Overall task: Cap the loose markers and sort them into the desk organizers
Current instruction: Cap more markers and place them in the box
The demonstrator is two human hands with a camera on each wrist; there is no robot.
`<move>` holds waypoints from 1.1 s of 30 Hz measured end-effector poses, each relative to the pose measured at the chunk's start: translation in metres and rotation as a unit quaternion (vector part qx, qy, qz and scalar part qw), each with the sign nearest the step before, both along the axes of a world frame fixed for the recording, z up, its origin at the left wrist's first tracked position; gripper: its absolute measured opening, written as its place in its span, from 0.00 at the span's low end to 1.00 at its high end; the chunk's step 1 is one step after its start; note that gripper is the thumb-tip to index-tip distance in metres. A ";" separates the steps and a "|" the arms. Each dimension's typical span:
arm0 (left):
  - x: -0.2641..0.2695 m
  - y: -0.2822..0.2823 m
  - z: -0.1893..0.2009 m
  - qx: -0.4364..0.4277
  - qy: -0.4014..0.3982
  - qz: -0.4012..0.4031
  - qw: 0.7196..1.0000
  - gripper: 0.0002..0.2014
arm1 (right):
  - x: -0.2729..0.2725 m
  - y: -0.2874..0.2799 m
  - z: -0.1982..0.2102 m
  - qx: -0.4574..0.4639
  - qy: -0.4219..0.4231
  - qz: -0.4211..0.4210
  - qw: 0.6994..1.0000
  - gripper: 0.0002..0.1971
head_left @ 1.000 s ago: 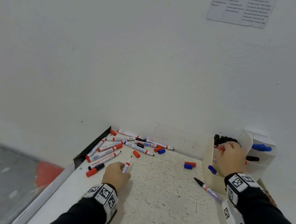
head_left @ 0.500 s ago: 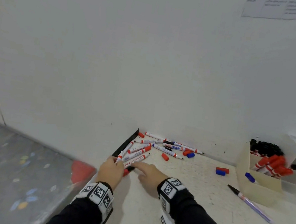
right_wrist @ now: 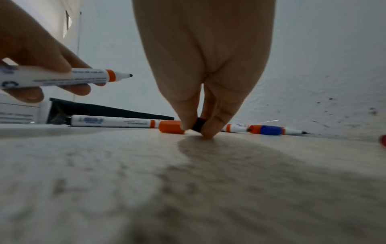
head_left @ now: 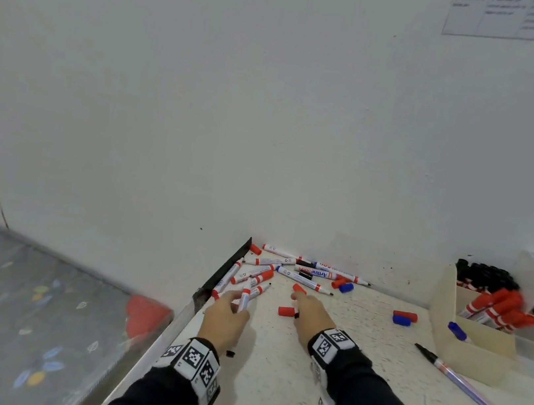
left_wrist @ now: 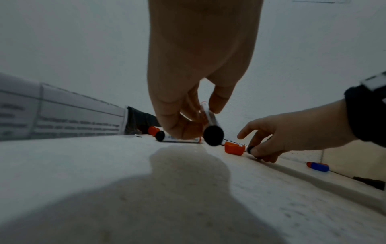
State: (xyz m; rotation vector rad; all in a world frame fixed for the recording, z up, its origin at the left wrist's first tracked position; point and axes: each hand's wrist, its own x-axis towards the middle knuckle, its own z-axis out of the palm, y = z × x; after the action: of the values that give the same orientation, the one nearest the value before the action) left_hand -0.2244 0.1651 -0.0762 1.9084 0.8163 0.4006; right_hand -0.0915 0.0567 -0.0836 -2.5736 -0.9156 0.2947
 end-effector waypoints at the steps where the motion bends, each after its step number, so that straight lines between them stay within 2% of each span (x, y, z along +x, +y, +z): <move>1: 0.002 -0.004 0.001 -0.012 0.002 -0.013 1.000 0.21 | 0.004 -0.006 0.001 0.021 0.002 -0.023 1.000 0.24; 4: 0.008 -0.014 0.002 -0.042 0.013 -0.041 0.998 0.23 | 0.015 -0.026 0.005 0.072 0.000 -0.063 0.995 0.15; 10: 0.027 -0.033 -0.002 -0.027 0.028 -0.049 0.998 0.21 | 0.029 -0.067 0.012 0.135 -0.026 -0.110 0.984 0.05; 13: 0.038 -0.046 -0.004 0.001 0.032 -0.093 0.995 0.19 | 0.034 -0.084 0.019 0.175 -0.024 -0.111 0.978 0.04; 17: 0.059 -0.062 -0.011 0.083 0.065 -0.144 0.984 0.20 | 0.032 -0.101 0.027 0.176 0.023 -0.081 0.981 0.15; 22: 0.075 -0.078 -0.017 0.195 0.086 -0.177 0.961 0.22 | 0.030 -0.120 0.026 0.198 0.020 -0.073 0.977 0.11; 25: 0.078 -0.083 -0.020 0.211 0.067 -0.181 0.958 0.22 | 0.031 -0.125 0.024 0.157 -0.004 -0.065 0.985 0.15; 28: 0.079 -0.084 -0.021 0.235 0.061 -0.190 0.951 0.22 | 0.029 -0.126 0.023 0.158 0.002 -0.043 0.986 0.17; 33: 0.077 -0.086 -0.019 0.244 0.059 -0.207 0.946 0.23 | 0.026 -0.125 0.018 0.198 0.031 -0.046 0.979 0.13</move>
State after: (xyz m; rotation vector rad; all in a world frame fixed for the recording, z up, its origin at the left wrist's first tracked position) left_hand -0.1479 0.0790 -0.0954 2.5178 0.3838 0.2407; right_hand -0.0657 -0.0686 -0.0660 -2.2174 -0.7439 0.1474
